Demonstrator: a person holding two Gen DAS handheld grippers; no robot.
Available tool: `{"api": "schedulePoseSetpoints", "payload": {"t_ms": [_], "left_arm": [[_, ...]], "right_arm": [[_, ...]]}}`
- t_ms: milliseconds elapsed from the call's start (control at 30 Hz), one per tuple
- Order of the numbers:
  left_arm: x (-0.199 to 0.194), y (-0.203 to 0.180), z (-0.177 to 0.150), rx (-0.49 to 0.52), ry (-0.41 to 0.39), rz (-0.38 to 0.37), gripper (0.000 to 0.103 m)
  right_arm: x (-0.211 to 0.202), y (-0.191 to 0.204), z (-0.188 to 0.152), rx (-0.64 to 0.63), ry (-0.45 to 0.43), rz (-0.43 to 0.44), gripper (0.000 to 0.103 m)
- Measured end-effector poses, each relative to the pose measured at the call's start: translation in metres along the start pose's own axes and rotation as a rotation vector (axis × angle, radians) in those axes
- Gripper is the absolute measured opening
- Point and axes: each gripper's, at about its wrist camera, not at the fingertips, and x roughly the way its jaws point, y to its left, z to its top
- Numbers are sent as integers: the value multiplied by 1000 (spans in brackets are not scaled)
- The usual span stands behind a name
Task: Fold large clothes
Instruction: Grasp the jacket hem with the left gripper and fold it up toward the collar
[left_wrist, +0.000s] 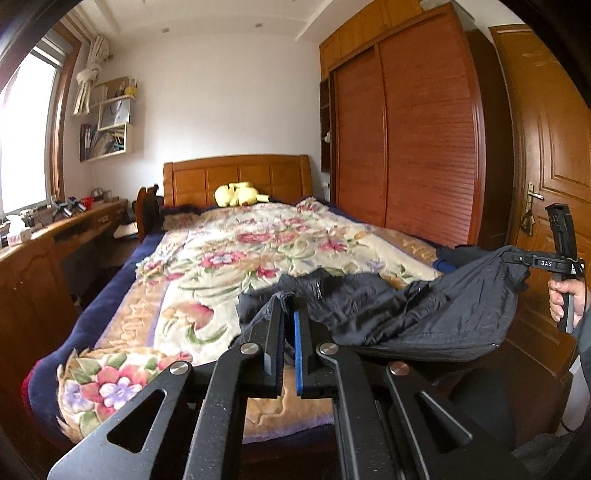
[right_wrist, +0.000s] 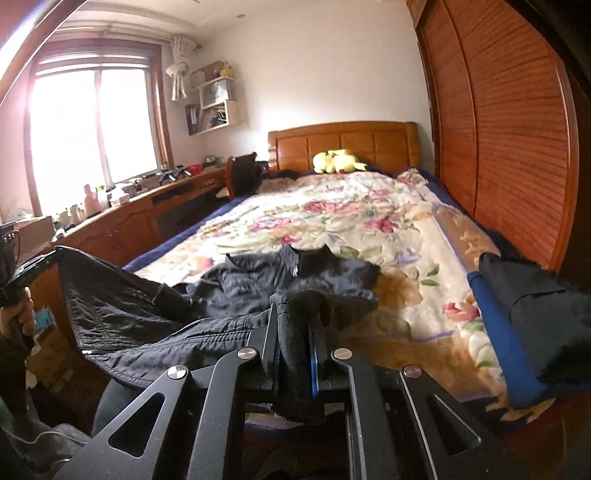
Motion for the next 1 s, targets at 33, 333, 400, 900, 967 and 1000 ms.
{"api": "schedulePoseSetpoints", "payload": {"t_ms": [33,333,400,900,967,1000], "left_arm": [[-5,0,2,2,-10,1,5],[18,19,-5,-37,16,37,5],[30,23,-8,-53,32,34,5],[153,51,23,-53,97,107,5],[171,57,30,-52,103,121,5],[183,62,35,-56,109,130,5]], "right_arm": [[-5,1,-1,-1,-6,4,11],[16,-11,-9,-14,8,1,11],[26,-11,-8,-14,25,-2,11],[150,-41,41,-30,52,-21,11],[174,-47,53,-40,46,-29,11],[186,-50,56,-41,43,-31,11]]}}
